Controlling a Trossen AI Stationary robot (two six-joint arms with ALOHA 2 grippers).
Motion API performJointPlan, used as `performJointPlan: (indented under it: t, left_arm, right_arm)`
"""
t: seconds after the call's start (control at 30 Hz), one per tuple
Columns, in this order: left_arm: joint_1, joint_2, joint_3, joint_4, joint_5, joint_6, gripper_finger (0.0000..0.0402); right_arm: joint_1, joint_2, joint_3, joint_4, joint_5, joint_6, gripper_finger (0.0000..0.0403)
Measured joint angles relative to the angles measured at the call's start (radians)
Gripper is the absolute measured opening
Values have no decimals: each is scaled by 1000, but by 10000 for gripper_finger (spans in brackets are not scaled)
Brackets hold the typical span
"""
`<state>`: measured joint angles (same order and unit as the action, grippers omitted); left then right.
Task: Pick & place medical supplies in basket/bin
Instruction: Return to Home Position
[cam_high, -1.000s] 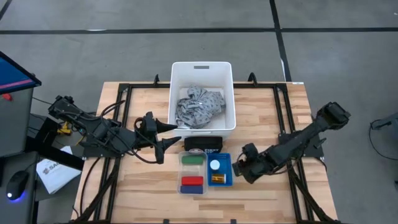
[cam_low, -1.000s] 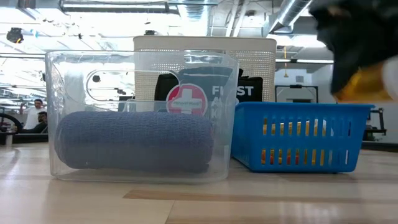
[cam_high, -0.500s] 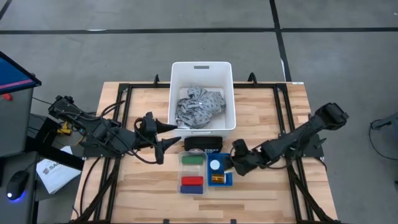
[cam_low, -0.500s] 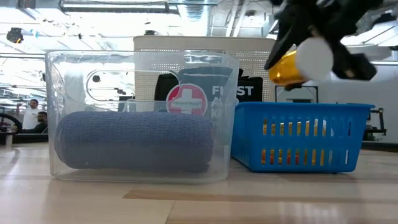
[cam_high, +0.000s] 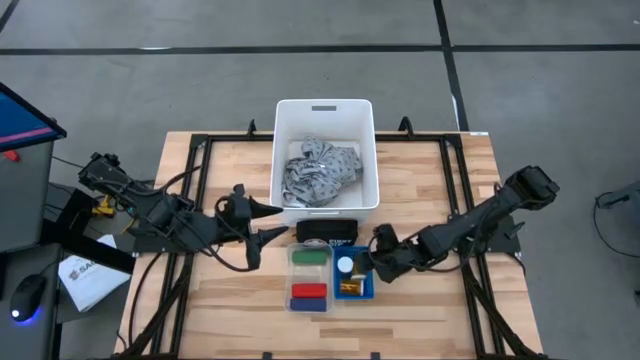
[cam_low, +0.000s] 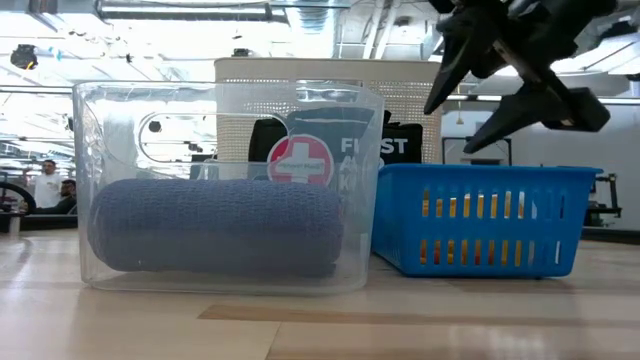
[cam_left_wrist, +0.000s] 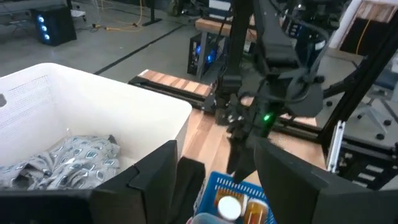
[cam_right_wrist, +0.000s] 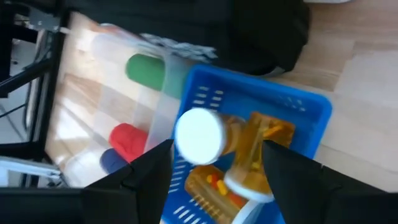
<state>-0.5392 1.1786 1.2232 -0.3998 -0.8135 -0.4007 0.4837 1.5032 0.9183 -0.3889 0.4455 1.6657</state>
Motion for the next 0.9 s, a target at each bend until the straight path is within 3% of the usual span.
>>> performJointPlan:
  t: [0.2, 0.4, 0.5, 0.7, 0.8, 0.9]
  left_arm:
    - [-11, -54, -1, -166, 1, -101, 204]
    - [-10, -291, -156, -191, -2, -136, 204]
    - [19, -413, -318, -42, 51, -94, 204]
    - [232, -484, -660, 431, 325, 13, 204]
    - [330, -489, -733, 469, 430, 53, 204]
    - [360, -563, -773, 459, 495, 102, 204]
  right_arm:
    - [58, -1, 59, -25, 35, -13, 239]
    - [157, -50, 86, -177, 89, 68, 239]
    - [200, -93, 87, -242, 143, 118, 239]
    - [249, -176, 87, -287, 234, 137, 240]
    - [249, -215, 87, -286, 236, 133, 240]
    - [248, -246, 87, -284, 236, 133, 240]
